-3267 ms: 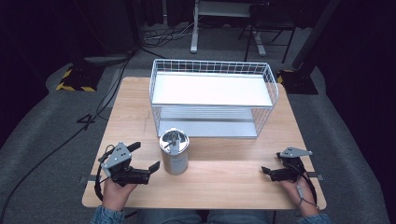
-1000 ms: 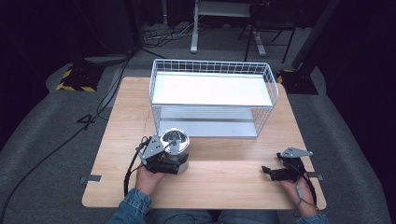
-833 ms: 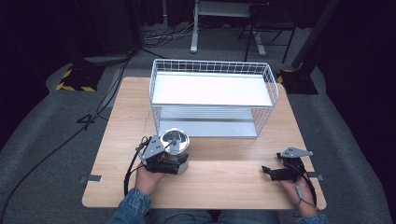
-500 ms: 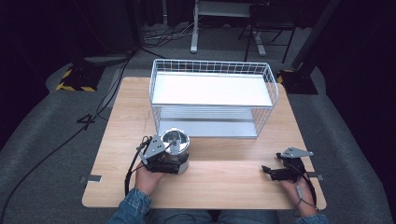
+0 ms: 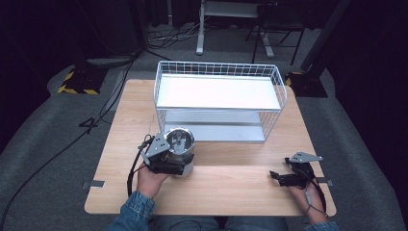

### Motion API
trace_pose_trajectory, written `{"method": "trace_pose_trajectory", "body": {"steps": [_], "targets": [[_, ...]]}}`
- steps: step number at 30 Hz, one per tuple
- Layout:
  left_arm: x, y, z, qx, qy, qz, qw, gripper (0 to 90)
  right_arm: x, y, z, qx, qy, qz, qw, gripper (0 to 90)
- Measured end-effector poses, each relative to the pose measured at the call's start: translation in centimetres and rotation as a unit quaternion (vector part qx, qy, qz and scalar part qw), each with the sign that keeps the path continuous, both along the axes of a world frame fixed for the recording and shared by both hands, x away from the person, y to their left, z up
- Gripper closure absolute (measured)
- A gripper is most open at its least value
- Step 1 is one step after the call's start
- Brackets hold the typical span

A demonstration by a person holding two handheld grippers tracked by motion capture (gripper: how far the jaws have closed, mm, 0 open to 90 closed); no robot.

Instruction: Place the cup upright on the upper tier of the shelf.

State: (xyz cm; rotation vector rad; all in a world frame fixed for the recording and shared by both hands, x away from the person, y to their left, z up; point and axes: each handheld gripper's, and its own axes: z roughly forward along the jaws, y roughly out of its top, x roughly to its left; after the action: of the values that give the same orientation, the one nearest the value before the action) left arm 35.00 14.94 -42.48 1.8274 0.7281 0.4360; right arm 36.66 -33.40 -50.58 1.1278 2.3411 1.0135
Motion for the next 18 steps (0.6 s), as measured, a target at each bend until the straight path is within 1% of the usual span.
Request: {"method": "trace_pose_trajectory", "body": {"steps": [4,5,6,8,9,10,12,14,15,16,17,18], "targets": [[0.1,0.1,0.7,-0.002,0.001,0.002,1.0,3.5,0.0,0.0,0.0,-0.002,-0.001,-0.003,1.0,8.9],[0.1,0.2,1.1,0.0,0.003,0.002,1.0,3.5,0.0,0.0,0.0,-0.003,-0.001,-0.004,1.0,8.3],[0.1,0.2,1.1,0.0,0.003,0.002,1.0,3.5,0.0,0.0,0.0,-0.003,-0.001,-0.004,1.0,8.3],[0.1,0.3,1.7,0.003,-0.002,0.002,1.0,3.5,0.0,0.0,0.0,-0.003,0.0,-0.004,1.0,7.5],[0.1,0.3,2.2,-0.001,-0.001,0.001,1.0,3.6,0.1,0.1,0.0,-0.005,0.002,-0.009,0.9999,5.3],[0.1,0.3,2.2,-0.001,-0.001,0.001,1.0,3.5,0.1,0.1,0.0,-0.005,0.002,-0.009,0.9999,5.3],[0.2,0.4,2.9,-0.003,-0.002,0.0,1.0,3.5,0.3,0.1,0.0,-0.006,0.005,-0.008,0.9999,3.7],[0.3,0.4,3.6,-0.001,-0.005,-0.001,1.0,3.5,0.3,0.1,-0.1,-0.006,0.007,-0.009,0.9999,3.2],[0.4,0.5,4.3,-0.001,-0.006,-0.001,1.0,3.5,0.3,0.1,-0.1,-0.006,0.007,-0.009,0.9999,3.2],[0.4,0.5,4.3,-0.001,-0.006,-0.001,1.0,3.6,0.3,0.1,-0.1,-0.006,0.007,-0.009,0.9999,3.2],[0.6,0.5,4.7,-0.001,-0.006,-0.001,1.0,3.6,0.3,0.1,-0.1,-0.006,0.007,-0.009,0.9999,3.2],[0.7,0.6,5.2,-0.006,-0.003,-0.001,1.0,3.5,0.3,0.1,-0.1,-0.006,0.007,-0.009,0.9999,3.2]]}}
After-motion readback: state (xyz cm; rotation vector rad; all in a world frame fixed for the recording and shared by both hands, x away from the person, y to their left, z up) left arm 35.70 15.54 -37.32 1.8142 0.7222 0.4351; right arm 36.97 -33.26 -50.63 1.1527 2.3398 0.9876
